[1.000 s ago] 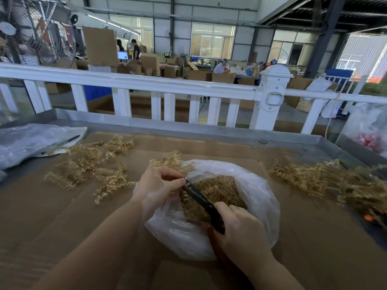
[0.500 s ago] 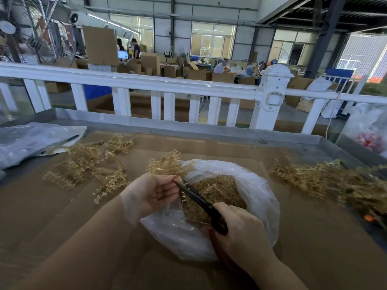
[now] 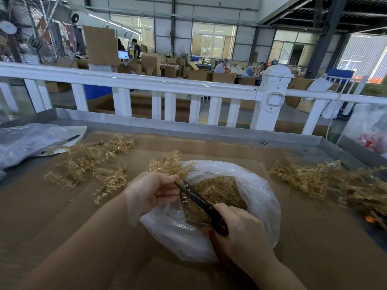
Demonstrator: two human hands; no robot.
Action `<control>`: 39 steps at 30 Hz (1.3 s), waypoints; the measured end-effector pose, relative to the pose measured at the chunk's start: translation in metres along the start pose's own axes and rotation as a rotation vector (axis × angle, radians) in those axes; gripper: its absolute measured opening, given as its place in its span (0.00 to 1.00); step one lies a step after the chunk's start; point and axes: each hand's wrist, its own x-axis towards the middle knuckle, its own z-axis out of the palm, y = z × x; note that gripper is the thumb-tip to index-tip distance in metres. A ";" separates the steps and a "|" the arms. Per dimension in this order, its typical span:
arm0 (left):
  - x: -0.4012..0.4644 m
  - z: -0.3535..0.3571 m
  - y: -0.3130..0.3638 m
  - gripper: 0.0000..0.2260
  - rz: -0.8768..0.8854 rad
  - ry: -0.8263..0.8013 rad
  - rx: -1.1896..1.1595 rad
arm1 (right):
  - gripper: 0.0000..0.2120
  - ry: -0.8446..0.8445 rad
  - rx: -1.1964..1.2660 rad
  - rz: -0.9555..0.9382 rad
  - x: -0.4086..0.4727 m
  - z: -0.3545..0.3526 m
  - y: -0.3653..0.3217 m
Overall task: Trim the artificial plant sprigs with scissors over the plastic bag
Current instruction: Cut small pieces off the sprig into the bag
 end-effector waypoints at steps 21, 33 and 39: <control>0.000 0.013 -0.039 0.07 0.150 0.012 -0.350 | 0.18 -0.024 0.000 -0.053 0.003 0.000 0.003; 0.004 0.014 -0.044 0.06 0.158 -0.002 -0.424 | 0.23 -0.097 0.003 -0.086 0.005 0.002 0.009; 0.004 0.014 -0.047 0.06 0.165 0.004 -0.463 | 0.22 -0.126 -0.007 -0.083 0.005 0.004 0.010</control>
